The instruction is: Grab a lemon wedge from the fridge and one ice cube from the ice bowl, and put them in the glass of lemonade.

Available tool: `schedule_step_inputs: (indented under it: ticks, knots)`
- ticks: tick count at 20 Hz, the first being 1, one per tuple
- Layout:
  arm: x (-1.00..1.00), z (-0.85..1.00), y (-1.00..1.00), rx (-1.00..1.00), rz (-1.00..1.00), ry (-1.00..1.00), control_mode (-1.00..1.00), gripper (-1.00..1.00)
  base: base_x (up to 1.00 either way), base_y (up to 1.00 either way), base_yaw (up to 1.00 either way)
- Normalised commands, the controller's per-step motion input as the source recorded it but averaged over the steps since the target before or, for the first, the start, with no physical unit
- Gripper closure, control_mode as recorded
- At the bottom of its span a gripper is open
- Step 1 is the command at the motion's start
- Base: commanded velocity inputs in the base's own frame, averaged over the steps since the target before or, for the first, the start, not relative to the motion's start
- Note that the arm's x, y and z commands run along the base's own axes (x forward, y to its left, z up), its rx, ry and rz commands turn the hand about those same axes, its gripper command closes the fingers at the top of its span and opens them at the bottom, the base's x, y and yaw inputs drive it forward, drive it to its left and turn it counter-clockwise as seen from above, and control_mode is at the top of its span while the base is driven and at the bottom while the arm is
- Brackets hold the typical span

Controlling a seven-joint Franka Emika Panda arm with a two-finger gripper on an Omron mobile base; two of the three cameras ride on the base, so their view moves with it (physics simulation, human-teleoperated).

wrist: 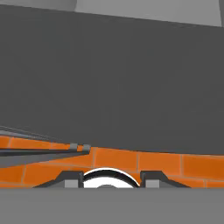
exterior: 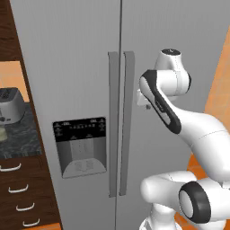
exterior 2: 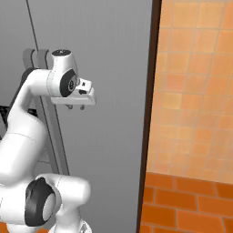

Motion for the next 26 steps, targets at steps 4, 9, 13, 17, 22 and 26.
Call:
schedule_step_inputs:
  ticks: [4,9,13,17,22,26]
  knots:
    - [-0.78,0.0,0.0,0.0,0.0,-0.01,-1.0,-1.0,0.0,0.0,0.0]
    - [-0.92,-0.06,0.07,0.05,-0.07,0.0,-1.0,-1.0,0.0,0.0,0.0]
    - [-0.58,-0.01,0.03,0.03,-0.04,0.0,-1.0,-1.0,0.0,0.0,0.0]
    - [-0.19,0.0,0.06,0.0,0.0,0.0,1.0,-1.0,-0.26,0.49,0.0]
    - [0.0,0.0,0.0,0.0,0.0,0.0,1.0,-1.0,-0.39,1.0,0.0]
    - [0.0,0.0,0.0,0.0,0.0,0.0,1.0,-1.0,0.04,1.0,-0.02]
